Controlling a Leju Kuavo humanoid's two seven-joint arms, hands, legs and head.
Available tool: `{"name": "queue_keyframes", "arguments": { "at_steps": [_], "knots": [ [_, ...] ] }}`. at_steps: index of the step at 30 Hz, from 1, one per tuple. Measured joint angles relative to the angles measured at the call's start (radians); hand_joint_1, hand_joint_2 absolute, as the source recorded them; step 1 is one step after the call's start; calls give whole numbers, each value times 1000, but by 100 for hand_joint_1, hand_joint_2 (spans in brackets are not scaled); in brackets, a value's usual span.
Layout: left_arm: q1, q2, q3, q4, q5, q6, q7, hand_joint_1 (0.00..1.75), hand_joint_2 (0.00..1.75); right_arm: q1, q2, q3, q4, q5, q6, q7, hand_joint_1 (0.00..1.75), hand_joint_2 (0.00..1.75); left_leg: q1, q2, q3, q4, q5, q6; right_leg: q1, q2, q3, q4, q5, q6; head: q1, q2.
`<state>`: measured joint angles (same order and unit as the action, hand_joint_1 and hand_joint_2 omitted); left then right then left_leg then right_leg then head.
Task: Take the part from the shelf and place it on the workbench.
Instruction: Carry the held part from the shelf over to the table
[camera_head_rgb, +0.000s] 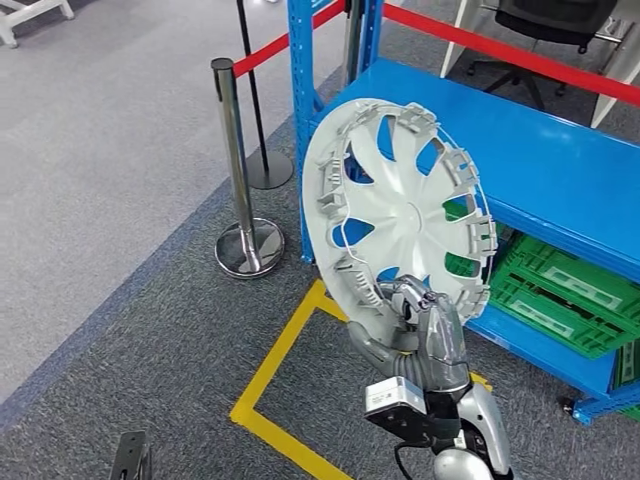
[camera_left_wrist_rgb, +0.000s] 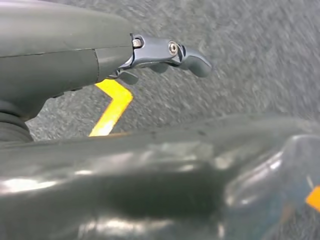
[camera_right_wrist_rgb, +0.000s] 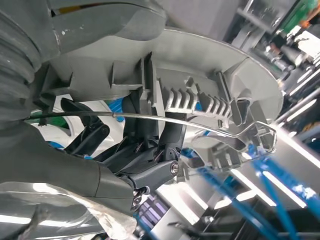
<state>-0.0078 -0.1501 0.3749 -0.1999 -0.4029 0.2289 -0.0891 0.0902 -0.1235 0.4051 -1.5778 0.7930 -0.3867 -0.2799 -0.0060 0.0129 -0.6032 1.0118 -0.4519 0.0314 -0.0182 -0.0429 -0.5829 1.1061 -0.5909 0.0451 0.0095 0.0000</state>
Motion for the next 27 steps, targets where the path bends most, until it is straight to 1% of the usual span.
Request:
{"name": "queue_keyframes", "arguments": {
  "at_steps": [1,2,3,4,5,6,7,8,9,10,11,12,14,16,17,18,19,20,21,22,23,24,25,26,27],
  "knots": [
    [-1,-1,1,0,0,1,0,0,0,1,-1,1,2,0,0,0,175,175,0,-13,-1,0,1,3,-1,26,-31,65,-30,1,2,0],
    [-2,-3,2,0,0,2,0,0,0,2,-3,3,4,1,1,0,175,175,0,-26,-1,0,1,4,0,37,-66,132,-54,2,4,0],
    [-2,-5,3,0,2,2,-1,0,0,3,-5,4,6,2,2,1,175,175,-1,-40,-1,1,1,5,0,41,-94,180,-63,3,5,0],
    [-1,-8,6,0,7,3,-3,0,0,3,-7,5,8,2,3,1,175,175,-1,-54,0,2,1,5,0,42,-107,193,-52,4,5,0],
    [-1,-10,11,0,15,4,-7,0,0,3,-8,6,9,3,5,2,175,175,0,-69,0,3,0,4,-1,44,-101,167,-22,5,5,0],
    [-1,-13,17,0,24,5,-12,0,0,3,-9,6,9,3,7,3,175,175,1,-84,1,6,-1,3,-3,52,-79,108,20,5,5,0],
    [-1,-15,25,0,32,7,-18,0,0,3,-10,7,10,3,8,4,175,175,2,-98,0,9,-2,0,-6,74,-51,42,52,5,5,0],
    [-2,-17,32,0,36,8,-24,0,0,4,-11,8,11,3,10,4,175,175,2,-111,-4,15,-4,-3,-10,97,-24,-17,74,4,4,0],
    [-1,-19,37,0,37,9,-29,0,0,4,-12,9,12,3,11,4,175,175,3,-123,-9,19,-4,-9,-12,115,-6,-53,82,2,4,0],
    [0,-20,42,0,37,10,-33,0,0,5,-13,10,13,3,12,4,175,175,4,-134,-14,20,-2,-14,-12,124,1,-65,79,-2,4,0],
    [2,-21,46,0,37,11,-36,0,0,4,-13,11,14,4,12,4,175,175,6,-145,-18,21,1,-20,-10,117,5,-69,79,-7,4,0],
    [5,-21,49,0,37,11,-38,0,0,3,-13,13,14,4,13,4,175,175,8,-149,-21,20,2,-26,-9,105,7,-70,81,-14,4,0],
    [9,-23,54,0,37,12,-39,0,0,2,-13,15,14,3,13,5,175,175,5,-130,-25,27,-3,-35,-12,85,13,-76,84,-23,2,0],
    [9,-23,55,0,37,12,-39,0,0,3,-13,16,14,4,13,5,175,175,1,-106,-27,35,-9,-38,-13,77,16,-79,85,-25,1,0],
    [9,-23,55,0,37,12,-40,0,0,3,-13,16,14,3,13,5,175,175,1,-103,-28,36,-10,-39,-13,76,16,-79,85,-26,1,0],
    [8,-23,57,0,37,12,-40,0,0,4,-14,16,14,3,13,5,175,175,2,-83,-49,85,-35,-42,-11,65,18,-79,83,-29,-1,0],
    [6,-23,59,0,37,12,-40,0,0,4,-14,16,14,3,13,5,175,175,6,-63,-77,149,-57,-46,-9,41,22,-79,80,-33,-3,0],
    [5,-24,61,0,37,12,-40,0,0,5,-14,16,14,3,13,6,175,175,9,-42,-96,193,-67,-50,-7,15,27,-79,76,-36,-5,0],
    [4,-24,63,0,37,12,-40,0,0,5,-14,17,14,3,13,6,175,175,12,-19,-101,213,-66,-52,-4,-14,33,-79,71,-38,-6,0],
    [5,-25,64,0,37,12,-40,0,0,5,-14,17,14,3,13,6,175,175,12,-1,-76,166,-38,-49,-3,-36,38,-80,66,-37,-6,0],
    [3,-24,64,0,37,12,-40,0,0,5,-14,17,14,3,13,6,175,175,5,25,-43,99,-16,-43,-1,-47,41,-79,62,-33,-7,0],
    [2,-24,64,0,36,12,-40,0,0,5,-14,17,14,3,13,6,175,175,-1,46,-21,52,-4,-37,2,-58,43,-79,59,-28,-6,0],
    [1,-24,64,0,36,12,-41,0,0,5,-14,17,14,3,13,6,175,175,-7,60,-11,28,-3,-33,4,-69,45,-80,57,-23,-5,0],
    [2,-24,64,0,36,12,-41,0,0,4,-14,18,14,3,13,6,175,175,-12,59,-12,23,-5,-28,7,-80,46,-82,56,-18,-4,0],
    [4,-24,65,0,35,12,-41,0,0,3,-14,18,14,4,13,6,175,175,-11,47,-13,20,-3,-23,7,-91,49,-84,54,-12,-3,0]
  ]
}}
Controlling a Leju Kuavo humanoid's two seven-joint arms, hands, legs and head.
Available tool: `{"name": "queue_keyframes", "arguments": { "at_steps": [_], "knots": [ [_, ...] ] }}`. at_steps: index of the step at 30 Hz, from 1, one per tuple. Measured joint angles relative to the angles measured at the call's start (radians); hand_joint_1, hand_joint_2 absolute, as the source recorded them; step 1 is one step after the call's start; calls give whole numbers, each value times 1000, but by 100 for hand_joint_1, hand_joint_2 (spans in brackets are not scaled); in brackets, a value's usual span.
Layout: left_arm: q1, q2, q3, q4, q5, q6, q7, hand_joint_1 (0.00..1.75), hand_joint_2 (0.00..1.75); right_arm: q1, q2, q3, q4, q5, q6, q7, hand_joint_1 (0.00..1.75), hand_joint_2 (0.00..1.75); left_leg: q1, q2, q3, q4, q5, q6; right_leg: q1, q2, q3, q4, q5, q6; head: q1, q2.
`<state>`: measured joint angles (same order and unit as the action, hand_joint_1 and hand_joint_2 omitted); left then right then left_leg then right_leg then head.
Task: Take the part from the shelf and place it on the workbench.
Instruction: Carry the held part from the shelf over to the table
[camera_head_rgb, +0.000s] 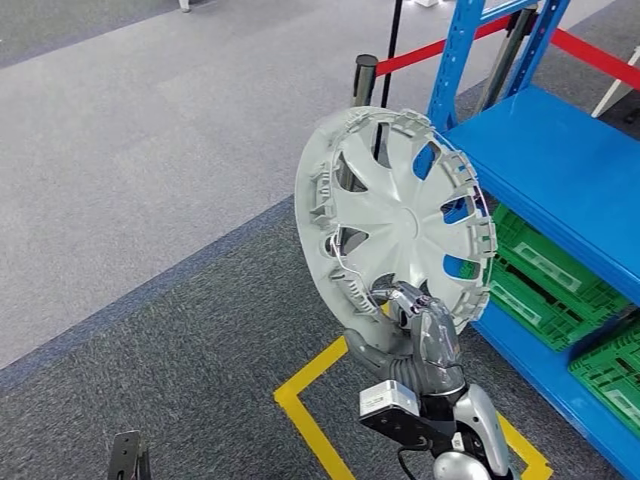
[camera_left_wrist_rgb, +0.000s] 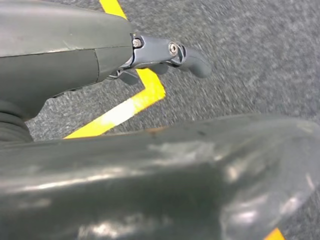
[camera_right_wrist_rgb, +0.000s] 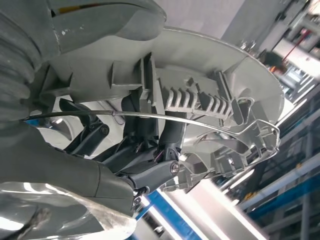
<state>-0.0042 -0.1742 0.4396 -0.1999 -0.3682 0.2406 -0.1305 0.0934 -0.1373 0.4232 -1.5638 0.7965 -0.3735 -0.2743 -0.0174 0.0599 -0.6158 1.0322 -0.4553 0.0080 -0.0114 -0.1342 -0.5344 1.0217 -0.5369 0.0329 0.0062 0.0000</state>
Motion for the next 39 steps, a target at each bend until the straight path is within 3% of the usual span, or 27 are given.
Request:
{"name": "queue_keyframes", "arguments": {
  "at_steps": [1,3,5,7,8,9,11,13,15,16,18,20,22,23,24,25,26,28,29,31,32,34,35,37,38,39],
  "knots": [
    [3,-1,0,0,-2,0,0,0,0,-1,0,1,0,0,0,0,175,175,1,-13,1,-5,3,5,-2,3,0,2,-6,6,1,0],
    [4,-3,2,0,-8,0,0,0,0,-1,-1,2,0,-1,1,-1,175,175,7,-37,6,-16,9,17,-5,53,-23,50,-39,12,6,0],
    [0,-5,2,0,-16,-3,1,0,0,1,-3,4,2,-1,7,-3,175,175,10,-63,6,-19,11,23,-6,115,-89,175,-94,11,12,0],
    [-1,-7,3,0,-21,-7,3,0,0,3,-6,6,6,-1,15,-6,175,175,9,-93,7,-18,11,25,-6,131,-151,274,-112,11,15,0],
    [-1,-8,3,0,-23,-7,4,0,0,2,-7,8,8,-1,19,-8,175,175,9,-108,7,-17,10,25,-6,133,-160,274,-93,11,15,0],
    [-1,-8,3,0,-23,-7,5,0,0,2,-8,9,9,-2,23,-10,175,175,10,-124,7,-15,9,24,-7,137,-149,235,-57,10,15,0],
    [-2,-8,5,0,-24,-7,6,0,0,-2,-11,12,11,-9,36,-20,175,175,11,-153,5,-6,5,18,-14,174,-98,105,13,11,15,0],
    [-4,-7,8,0,-26,-6,9,0,0,-6,-15,16,15,-21,51,-38,175,175,13,-178,-4,3,4,9,-18,211,-61,29,34,9,14,0],
    [-2,-5,10,0,-29,-6,14,0,0,-11,-19,21,17,-31,63,-52,175,175,17,-201,-11,3,9,-1,-15,203,-53,24,31,2,13,0],
    [-1,-4,12,0,-31,-6,18,0,0,-15,-21,23,17,-34,66,-57,175,175,18,-197,-14,7,7,-6,-14,191,-50,21,32,-2,13,0],
    [-2,-2,13,0,-33,-6,23,0,0,-20,-22,27,16,-39,72,-61,175,175,16,-150,-34,52,-19,-16,-14,164,-43,16,33,-13,7,0],
    [-7,-2,14,0,-36,-5,24,0,0,-21,-25,28,16,-42,74,-66,175,175,16,-92,-88,168,-76,-24,-10,133,-37,14,29,-22,1,0],
    [-9,-2,14,0,-39,-5,24,0,0,-22,-28,29,16,-43,76,-70,175,175,20,-74,-138,275,-112,-26,-7,103,-34,14,25,-27,1,0],
    [-8,-2,14,0,-40,-5,24,0,0,-23,-28,30,16,-43,77,-72,175,175,20,-72,-141,283,-105,-25,-6,89,-31,14,23,-27,1,0],
    [-8,-1,14,0,-42,-4,23,0,0,-24,-28,31,16,-44,78,-73,175,175,20,-69,-125,252,-81,-22,-5,76,-28,14,20,-27,1,0],
    [-8,0,14,0,-43,-4,23,0,0,-24,-28,33,16,-46,80,-74,175,175,17,-56,-91,188,-45,-16,-5,63,-24,14,17,-26,1,0],
    [-9,2,14,0,-45,-3,22,0,0,-25,-28,35,16,-48,82,-76,175,175,11,-32,-55,119,-19,-10,-3,51,-19,13,14,-24,1,0],
    [-12,5,14,0,-49,-2,20,0,0,-27,-28,38,17,-51,84,-77,175,175,-4,8,-8,22,5,1,1,28,-14,13,7,-17,2,0],
    [-13,6,14,0,-50,-2,19,0,0,-29,-29,40,17,-51,85,-78,175,175,-9,13,-4,10,0,4,3,17,-12,11,5,-13,2,0],
    [-10,8,14,0,-51,-1,19,0,0,-36,-29,45,17,-51,85,-79,175,175,-8,-9,-3,-2,3,12,3,0,-9,7,0,-2,2,0],
    [-8,9,14,0,-51,0,19,0,0,-39,-29,47,17,-51,85,-79,175,175,-5,-21,2,-9,6,17,2,15,-11,12,-8,2,2,0],
    [-10,10,16,0,-51,2,19,0,0,-41,-30,50,17,-51,85,-81,175,175,3,-46,10,-20,11,28,-2,76,-43,79,-48,8,6,0],
    [-13,11,17,0,-52,3,19,0,0,-40,-31,51,18,-51,85,-83,175,175,4,-59,10,-20,11,31,-2,107,-74,141,-75,8,8,0],
    [-16,10,19,0,-54,3,19,0,0,-38,-33,54,19,-52,83,-89,175,175,5,-88,11,-19,10,34,-1,130,-143,257,-110,10,11,0],
    [-16,10,20,0,-56,5,19,0,0,-38,-34,55,20,-52,83,-92,175,175,5,-103,12,-19,9,34,-1,132,-161,274,-101,11,11,0],
    [-15,10,21,0,-58,9,18,0,0,-38,-34,56,20,-52,82,-94,175,175,6,-119,13,-18,8,33,-2,134,-161,254,-73,11,11,0]
  ]
}}
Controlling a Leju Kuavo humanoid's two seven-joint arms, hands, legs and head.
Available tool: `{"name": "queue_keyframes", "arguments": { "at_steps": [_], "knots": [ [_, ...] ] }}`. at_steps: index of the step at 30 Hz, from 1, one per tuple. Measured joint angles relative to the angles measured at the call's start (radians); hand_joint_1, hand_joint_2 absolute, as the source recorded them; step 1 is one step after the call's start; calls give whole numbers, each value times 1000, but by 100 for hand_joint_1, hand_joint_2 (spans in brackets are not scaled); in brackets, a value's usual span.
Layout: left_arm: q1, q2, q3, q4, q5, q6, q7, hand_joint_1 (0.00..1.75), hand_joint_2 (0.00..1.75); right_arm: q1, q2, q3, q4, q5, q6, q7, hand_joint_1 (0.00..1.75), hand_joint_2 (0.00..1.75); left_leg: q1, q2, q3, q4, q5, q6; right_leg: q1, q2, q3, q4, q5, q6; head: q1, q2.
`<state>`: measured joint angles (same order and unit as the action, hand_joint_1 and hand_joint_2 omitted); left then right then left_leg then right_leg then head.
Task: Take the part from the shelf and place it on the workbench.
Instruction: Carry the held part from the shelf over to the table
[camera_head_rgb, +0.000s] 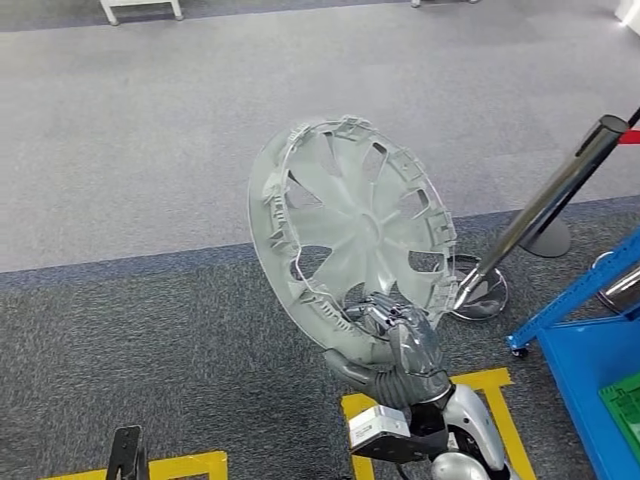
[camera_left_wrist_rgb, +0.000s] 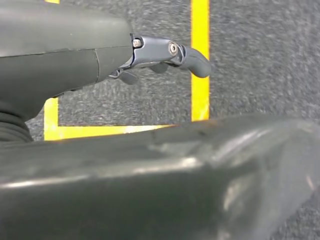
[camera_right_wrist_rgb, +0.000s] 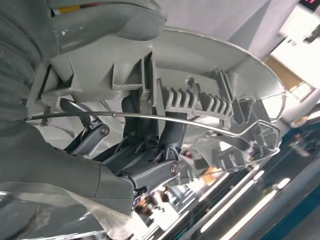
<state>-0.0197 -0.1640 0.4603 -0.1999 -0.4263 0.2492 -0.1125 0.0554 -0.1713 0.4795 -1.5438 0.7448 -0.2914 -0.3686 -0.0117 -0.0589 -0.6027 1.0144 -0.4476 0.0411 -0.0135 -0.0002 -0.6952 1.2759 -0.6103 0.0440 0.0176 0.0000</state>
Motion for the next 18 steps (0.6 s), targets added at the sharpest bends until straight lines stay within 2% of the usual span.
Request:
{"name": "queue_keyframes", "arguments": {
  "at_steps": [1,2,3,4,5,7,8,9,11,12,13,14,15,16,18],
  "knots": [
    [0,0,1,0,-2,5,-2,0,0,0,0,1,0,0,-1,-2,175,175,2,-16,1,2,-2,-3,-2,7,18,-54,42,0,0,0],
    [0,0,2,0,-3,11,-5,0,0,-1,0,2,0,0,-2,-4,175,175,3,-31,2,5,-5,-7,-6,27,43,-118,79,1,0,0],
    [-1,0,3,0,-3,15,-8,0,0,-2,0,4,0,0,-4,-6,175,175,4,-45,-1,13,-9,-11,-10,51,70,-177,103,1,0,0],
    [-2,0,4,0,-3,18,-10,0,0,-2,0,5,1,-1,-6,-9,175,175,5,-58,-6,18,-10,-17,-13,70,88,-214,114,1,-1,0],
    [-1,0,5,0,-3,20,-11,0,0,-3,0,6,2,-2,-9,-11,175,175,6,-69,-11,21,-10,-22,-13,82,97,-229,112,-2,-1,0],
    [3,0,7,0,-3,23,-11,0,0,-8,0,8,2,-4,-12,-15,175,175,10,-87,-17,22,-9,-30,-11,67,104,-233,111,-10,-1,0],
    [5,1,8,0,-3,24,-11,0,0,-11,0,8,2,-5,-13,-15,175,175,10,-78,-20,27,-13,-35,-10,55,108,-236,111,-15,-2,0],
    [5,1,9,0,-3,24,-10,0,0,-13,0,9,2,-6,-13,-16,175,175,8,-54,-29,48,-26,-39,-11,41,113,-240,110,-20,-6,0],
    [2,0,9,0,-4,25,-10,0,0,-13,0,8,2,-6,-14,-16,175,175,6,12,-73,145,-72,-49,-8,11,123,-244,106,-31,-11,0],
    [0,0,9,0,-4,25,-10,0,0,-13,0,8,2,-6,-15,-16,175,175,9,33,-106,212,-99,-52,-5,-5,127,-244,103,-35,-12,0],
    [0,0,9,0,-4,25,-9,0,0,-14,0,8,3,-6,-15,-16,175,175,11,41,-134,267,-116,-54,-4,-20,131,-244,99,-37,-12,0],
    [0,-1,9,0,-4,25,-9,0,0,-14,0,8,3,-6,-15,-16,175,175,13,45,-149,296,-116,-55,-2,-34,135,-244,95,-38,-12,0],
    [1,-1,9,0,-4,24,-9,0,0,-14,0,9,3,-6,-15,-17,175,175,14,47,-146,286,-97,-53,-1,-48,140,-243,91,-38,-12,0],
    [1,-1,9,0,-4,23,-9,0,0,-15,0,10,3,-6,-15,-17,175,175,13,53,-125,239,-63,-50,-1,-61,146,-244,87,-37,-12,0],
    [0,-1,9,0,-5,19,-9,0,0,-15,0,11,3,-7,-15,-17,175,175,3,94,-63,109,-4,-38,3,-85,158,-244,77,-32,-13,0]
  ]
}}
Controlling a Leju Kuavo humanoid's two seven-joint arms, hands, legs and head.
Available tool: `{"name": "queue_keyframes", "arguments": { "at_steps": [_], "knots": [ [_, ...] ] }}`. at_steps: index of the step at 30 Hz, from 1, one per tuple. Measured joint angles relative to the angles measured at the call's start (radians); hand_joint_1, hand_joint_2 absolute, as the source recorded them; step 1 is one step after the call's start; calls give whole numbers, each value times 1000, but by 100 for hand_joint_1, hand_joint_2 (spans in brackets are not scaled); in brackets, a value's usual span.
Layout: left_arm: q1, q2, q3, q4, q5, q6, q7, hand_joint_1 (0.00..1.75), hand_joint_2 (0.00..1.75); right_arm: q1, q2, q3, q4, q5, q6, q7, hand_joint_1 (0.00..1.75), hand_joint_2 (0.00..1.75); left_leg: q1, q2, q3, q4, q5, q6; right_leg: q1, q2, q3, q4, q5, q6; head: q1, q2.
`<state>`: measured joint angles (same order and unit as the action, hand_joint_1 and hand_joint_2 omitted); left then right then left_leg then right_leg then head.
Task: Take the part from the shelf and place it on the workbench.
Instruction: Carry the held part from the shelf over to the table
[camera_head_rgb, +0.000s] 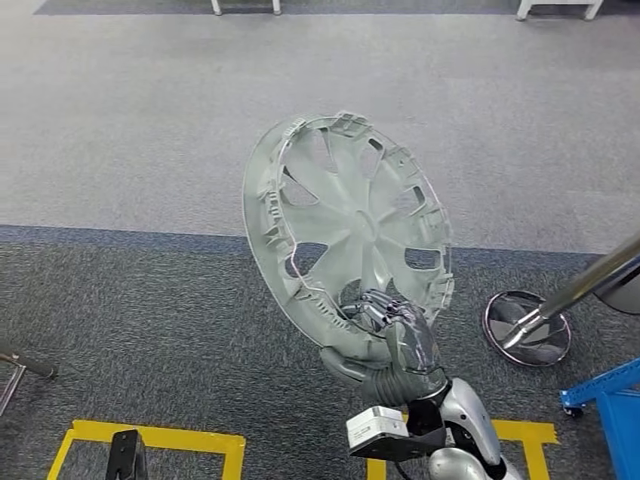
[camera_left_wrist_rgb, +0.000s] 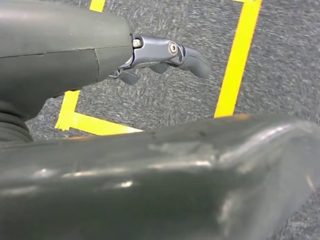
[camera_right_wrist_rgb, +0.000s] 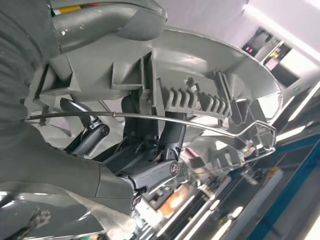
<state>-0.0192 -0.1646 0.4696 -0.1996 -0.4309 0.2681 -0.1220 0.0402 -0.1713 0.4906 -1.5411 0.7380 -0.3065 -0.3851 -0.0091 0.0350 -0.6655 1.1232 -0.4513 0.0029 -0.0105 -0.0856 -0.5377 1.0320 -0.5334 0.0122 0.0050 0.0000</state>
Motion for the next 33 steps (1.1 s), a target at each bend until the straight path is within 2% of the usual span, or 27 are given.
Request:
{"name": "queue_keyframes", "arguments": {
  "at_steps": [2,4,5,7,9,10,11,12,13,14,15,16,17,18,19,20,21,22,24,25,26,27,28,29,31,32,33],
  "knots": [
    [-2,0,0,0,0,-3,-1,0,0,-1,0,1,0,0,0,0,175,175,-13,34,31,-69,9,12,5,-21,4,-1,-7,10,0,0],
    [0,0,0,0,-1,-3,0,0,0,-4,0,2,0,0,-1,-1,175,175,-17,21,33,-81,3,19,7,-42,9,-5,-12,20,1,0],
    [3,0,0,0,-2,-2,1,0,0,-6,0,3,0,0,-1,-1,175,175,-15,10,37,-87,5,23,5,-40,12,-5,-17,25,1,0],
    [2,0,1,0,-6,1,2,0,0,-3,0,5,-1,0,-2,-1,175,175,-8,-14,49,-100,9,33,1,8,-5,39,-47,33,4,0],
    [-2,0,2,0,-9,2,-2,0,0,10,-3,5,-5,1,-5,0,175,175,-3,-41,54,-104,10,41,-2,67,-70,157,-95,37,8,0],
    [-3,-1,3,0,-11,3,-4,0,0,18,-6,5,-9,3,-7,0,175,175,-3,-55,54,-104,9,43,-2,79,-109,219,-112,39,10,0],
    [-2,-1,3,0,-14,3,-6,0,0,25,-9,5,-14,4,-9,2,175,175,-3,-70,55,-103,9,43,-2,83,-137,255,-113,40,11,0],
    [-1,-1,3,0,-17,4,-7,0,0,29,-11,5,-19,5,-11,4,175,175,-3,-85,56,-102,8,43,-3,84,-150,256,-95,41,11,0],
    [0,0,4,0,-19,4,-7,0,0,32,-13,5,-22,5,-13,5,175,175,-2,-101,57,-101,6,41,-4,87,-143,220,-58,42,11,0],
    [0,0,4,0,-22,6,-6,0,0,32,-14,4,-25,5,-13,6,175,175,-1,-116,59,-99,4,38,-7,99,-123,157,-14,42,11,0],
    [0,1,5,0,-24,7,-6,0,0,32,-15,5,-27,5,-13,7,175,175,-1,-130,58,-95,2,34,-11,123,-99,96,17,42,11,0],
    [-1,1,7,0,-26,8,-6,0,0,32,-16,5,-29,5,-13,7,175,175,0,-142,54,-90,0,29,-14,146,-76,47,35,40,11,0],
    [-1,2,8,0,-29,9,-6,0,0,32,-17,5,-31,5,-13,6,175,175,1,-153,49,-86,0,24,-15,164,-63,20,39,37,11,0],
    [1,4,9,0,-31,10,-7,0,0,30,-17,5,-32,4,-13,6,175,175,3,-164,44,-85,1,18,-15,171,-57,14,34,32,10,0],
    [3,5,9,0,-33,11,-7,0,0,27,-17,5,-34,4,-14,5,175,175,5,-175,41,-85,4,13,-14,161,-53,9,35,25,10,0],
    [5,8,10,0,-35,12,-7,0,0,22,-17,5,-35,3,-14,5,175,175,6,-175,39,-85,4,8,-14,150,-50,6,36,20,10,0],
    [6,10,10,0,-36,12,-7,0,0,19,-17,5,-37,2,-14,5,175,175,4,-158,34,-75,-4,3,-15,136,-46,2,37,13,7,0],
    [6,12,11,0,-38,13,-7,0,0,16,-17,4,-38,2,-14,5,175,175,2,-132,22,-48,-20,-2,-16,121,-41,-2,38,7,4,0],
    [2,14,12,0,-43,14,-8,0,0,15,-17,3,-39,3,-15,4,175,175,4,-73,-26,58,-74,-11,-13,90,-33,-5,34,-2,-2,0],
    [1,15,12,0,-46,15,-8,0,0,14,-17,3,-39,4,-15,3,175,175,7,-60,-56,120,-98,-16,-12,74,-31,-5,31,-4,-2,0],
    [1,17,13,0,-49,15,-8,0,0,13,-17,4,-39,5,-15,2,175,175,10,-54,-77,164,-109,-18,-11,59,-29,-5,29,-6,-2,0],
    [1,19,13,0,-51,15,-8,0,0,13,-17,4,-39,5,-15,1,175,175,12,-50,-83,178,-105,-20,-11,44,-26,-5,26,-6,-2,0],
    [2,21,14,0,-52,15,-8,0,0,13,-17,5,-39,5,-15,0,175,175,13,-45,-70,154,-82,-20,-10,30,-22,-5,23,-4,-2,0],
    [3,23,15,0,-52,15,-8,0,0,13,-17,5,-40,6,-15,0,175,175,12,-32,-40,96,-48,-17,-10,17,-16,-5,19,-2,-2,0],
    [2,26,18,0,-48,15,-7,0,0,13,-19,5,-41,6,-15,-1,175,175,1,23,23,-29,-2,-7,-6,-7,-7,-5,11,5,-2,0],
    [1,27,20,0,-45,15,-7,0,0,14,-20,5,-42,7,-15,-1,175,175,-6,45,40,-67,5,-1,-3,-18,-4,-6,7,10,-2,0],
    [1,27,23,0,-41,15,-6,0,0,14,-22,6,-44,8,-15,-2,175,175,-11,56,45,-81,1,5,0,-30,-2,-7,4,15,-1,0]
  ]
}}
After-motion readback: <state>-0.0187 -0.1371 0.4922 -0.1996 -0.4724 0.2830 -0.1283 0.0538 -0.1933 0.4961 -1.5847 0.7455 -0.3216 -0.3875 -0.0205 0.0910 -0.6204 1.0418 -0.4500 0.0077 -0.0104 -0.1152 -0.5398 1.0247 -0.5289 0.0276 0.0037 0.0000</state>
